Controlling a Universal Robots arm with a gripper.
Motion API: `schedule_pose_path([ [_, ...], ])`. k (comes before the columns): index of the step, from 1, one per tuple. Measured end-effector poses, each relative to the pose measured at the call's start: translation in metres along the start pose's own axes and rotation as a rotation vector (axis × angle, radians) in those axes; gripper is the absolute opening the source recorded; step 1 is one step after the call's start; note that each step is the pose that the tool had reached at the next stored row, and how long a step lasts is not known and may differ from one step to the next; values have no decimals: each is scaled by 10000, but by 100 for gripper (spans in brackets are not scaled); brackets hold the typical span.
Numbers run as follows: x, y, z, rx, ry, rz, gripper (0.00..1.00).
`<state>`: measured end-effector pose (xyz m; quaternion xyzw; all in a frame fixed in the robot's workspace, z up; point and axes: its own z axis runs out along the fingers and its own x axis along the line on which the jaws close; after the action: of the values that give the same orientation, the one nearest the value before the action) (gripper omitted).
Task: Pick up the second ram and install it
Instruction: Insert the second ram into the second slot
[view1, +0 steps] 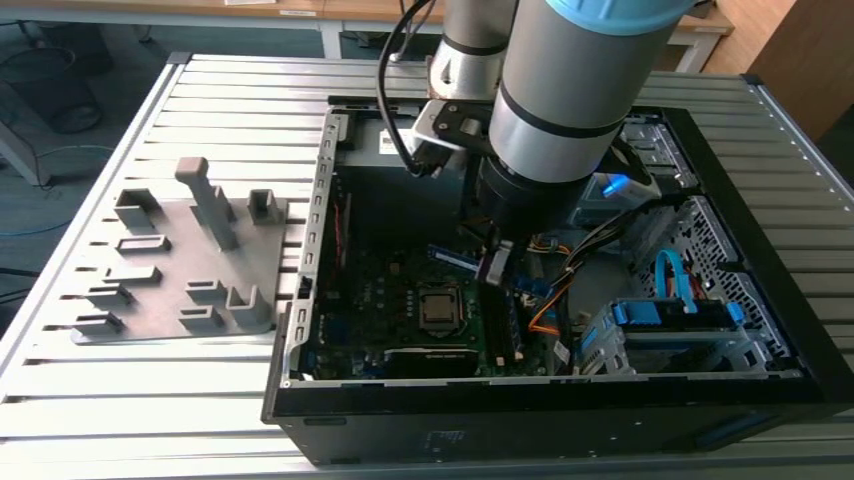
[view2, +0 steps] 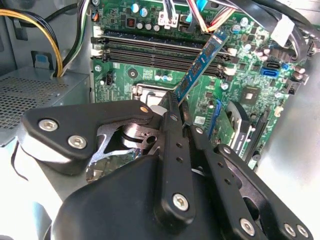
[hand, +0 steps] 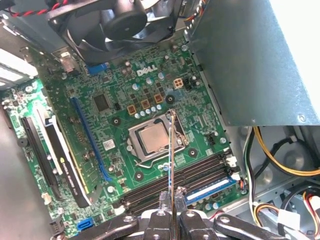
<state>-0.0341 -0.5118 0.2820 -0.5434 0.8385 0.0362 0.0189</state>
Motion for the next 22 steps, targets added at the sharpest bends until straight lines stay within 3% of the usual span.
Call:
schedule_pose_path([
  [22,0,0,1,72,-40,1010,14],
])
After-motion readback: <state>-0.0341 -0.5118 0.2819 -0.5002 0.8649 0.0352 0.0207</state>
